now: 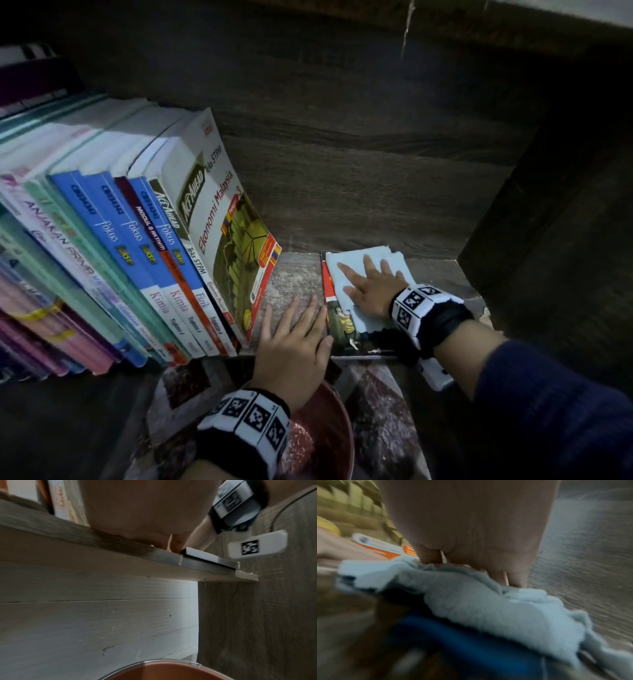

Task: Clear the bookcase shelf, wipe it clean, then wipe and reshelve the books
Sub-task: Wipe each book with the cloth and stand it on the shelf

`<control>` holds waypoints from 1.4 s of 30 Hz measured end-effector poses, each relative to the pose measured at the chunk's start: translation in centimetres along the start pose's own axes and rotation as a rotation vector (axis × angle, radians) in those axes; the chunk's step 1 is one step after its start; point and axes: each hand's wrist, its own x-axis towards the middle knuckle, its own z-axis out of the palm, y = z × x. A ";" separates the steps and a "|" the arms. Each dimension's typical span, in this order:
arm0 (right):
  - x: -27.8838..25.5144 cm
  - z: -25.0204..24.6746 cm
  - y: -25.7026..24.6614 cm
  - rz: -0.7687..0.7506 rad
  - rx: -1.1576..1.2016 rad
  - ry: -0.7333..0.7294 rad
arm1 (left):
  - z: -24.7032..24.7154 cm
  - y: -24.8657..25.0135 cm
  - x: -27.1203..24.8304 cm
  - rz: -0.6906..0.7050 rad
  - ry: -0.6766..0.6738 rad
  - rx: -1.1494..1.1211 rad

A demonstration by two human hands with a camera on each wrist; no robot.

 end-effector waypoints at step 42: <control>-4.7 4.7 11.4 0.422 0.031 0.187 | -0.5 0.5 0.1 -0.032 -0.127 0.026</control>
